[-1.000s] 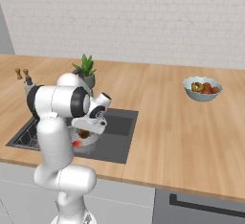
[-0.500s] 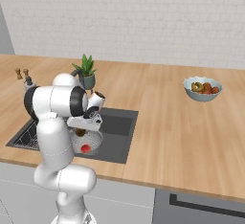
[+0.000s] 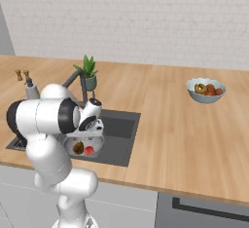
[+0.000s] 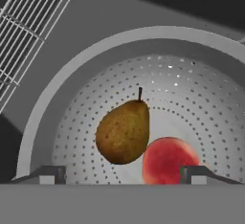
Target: Put the colander in the sink, put the pear, peach, pear in the colander, and turn on the sink faucet and pour water over the colander.
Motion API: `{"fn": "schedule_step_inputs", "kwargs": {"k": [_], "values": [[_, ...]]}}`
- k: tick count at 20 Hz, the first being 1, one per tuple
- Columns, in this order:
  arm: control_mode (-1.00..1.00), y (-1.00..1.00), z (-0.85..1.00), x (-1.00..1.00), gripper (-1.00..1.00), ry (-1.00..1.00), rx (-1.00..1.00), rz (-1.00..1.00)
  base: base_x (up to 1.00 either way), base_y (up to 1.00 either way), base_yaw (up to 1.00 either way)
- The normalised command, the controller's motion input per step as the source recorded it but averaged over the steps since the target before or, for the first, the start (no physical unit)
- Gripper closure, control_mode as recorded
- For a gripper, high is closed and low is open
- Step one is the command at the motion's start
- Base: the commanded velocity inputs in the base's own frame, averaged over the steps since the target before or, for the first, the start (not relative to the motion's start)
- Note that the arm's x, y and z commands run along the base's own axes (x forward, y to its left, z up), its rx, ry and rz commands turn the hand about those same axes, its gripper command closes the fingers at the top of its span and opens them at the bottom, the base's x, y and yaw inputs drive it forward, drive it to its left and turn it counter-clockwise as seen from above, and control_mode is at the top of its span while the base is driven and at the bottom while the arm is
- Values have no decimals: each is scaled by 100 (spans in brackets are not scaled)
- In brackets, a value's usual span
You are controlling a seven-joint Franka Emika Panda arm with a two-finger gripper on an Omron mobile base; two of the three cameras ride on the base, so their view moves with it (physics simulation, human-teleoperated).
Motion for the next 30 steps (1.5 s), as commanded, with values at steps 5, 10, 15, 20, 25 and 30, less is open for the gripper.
{"fn": "schedule_step_inputs", "kwargs": {"k": [5,10,15,20,25,30], "values": [[-100,-39,80,-13,-100,-14,-2,-1,0,0,0],[-100,-22,100,-1,-100,-6,7,0,0,0,0],[-100,2,100,-42,-100,1,12,-4,0,0,0],[-100,25,100,-92,-100,13,5,-15,0,0,0],[-100,70,66,-100,-100,18,-2,-16,0,0,0],[-100,98,32,-86,-100,17,-11,-10,0,0,0]]}}
